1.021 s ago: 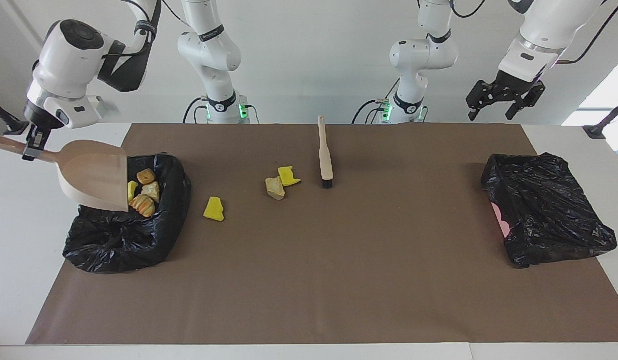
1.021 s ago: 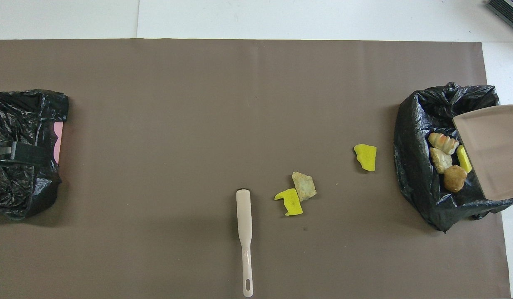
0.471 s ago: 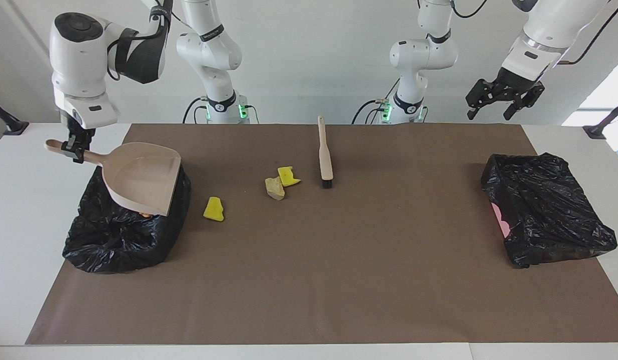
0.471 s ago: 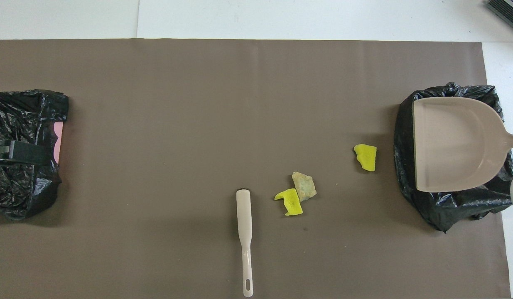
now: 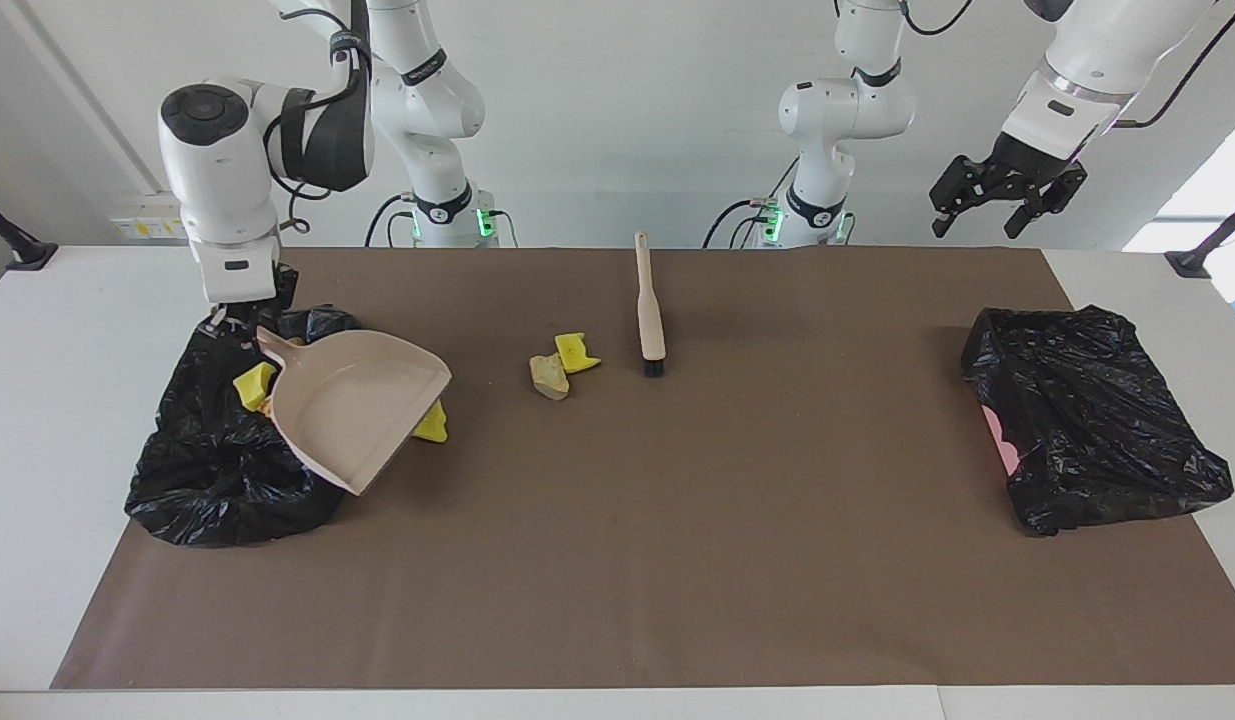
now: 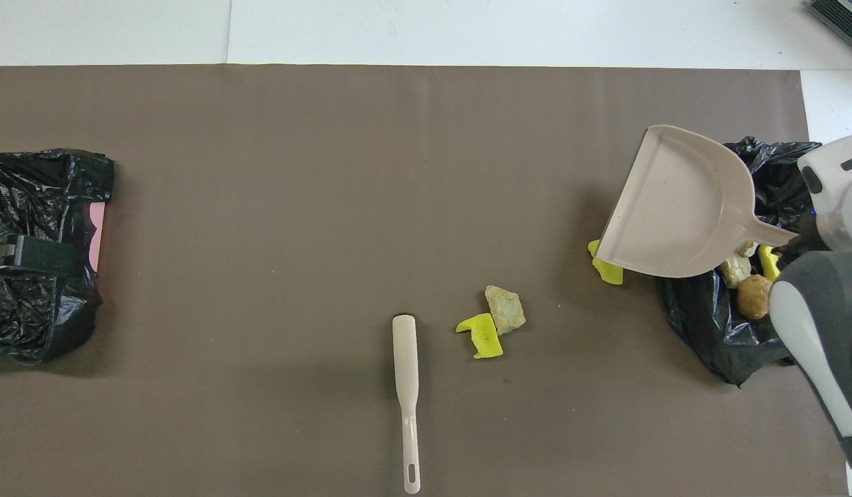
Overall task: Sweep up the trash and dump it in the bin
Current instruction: 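Bring the empty dustpan back to the table center with the right gripper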
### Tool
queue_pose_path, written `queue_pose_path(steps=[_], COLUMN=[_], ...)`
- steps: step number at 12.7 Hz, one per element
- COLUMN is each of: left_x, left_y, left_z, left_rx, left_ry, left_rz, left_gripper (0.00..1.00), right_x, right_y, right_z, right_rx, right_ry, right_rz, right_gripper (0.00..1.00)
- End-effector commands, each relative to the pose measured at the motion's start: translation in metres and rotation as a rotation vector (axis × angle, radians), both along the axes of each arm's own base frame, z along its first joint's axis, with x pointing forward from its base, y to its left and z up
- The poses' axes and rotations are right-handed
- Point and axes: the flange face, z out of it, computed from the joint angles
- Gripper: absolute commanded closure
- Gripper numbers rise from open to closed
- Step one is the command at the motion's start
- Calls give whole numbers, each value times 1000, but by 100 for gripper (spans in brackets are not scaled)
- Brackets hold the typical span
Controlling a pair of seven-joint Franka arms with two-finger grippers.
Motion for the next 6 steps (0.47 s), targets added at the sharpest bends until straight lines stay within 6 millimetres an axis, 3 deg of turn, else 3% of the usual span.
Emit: queue_pose_path(steps=[1, 3, 6], left_x=[-4, -3, -3], left_y=[4, 4, 3], left_z=[8, 7, 8], left_rx=[0, 0, -1], left_ry=[5, 0, -1], left_rz=[5, 2, 5], left_gripper=[0, 0, 0], right_x=[6, 6, 8], right_y=[49, 95, 146], right_z=[-5, -13, -24], right_rx=[52, 118, 178], right_ry=[-34, -38, -33], right_rz=[-185, -366, -557], right_gripper=[100, 100, 100])
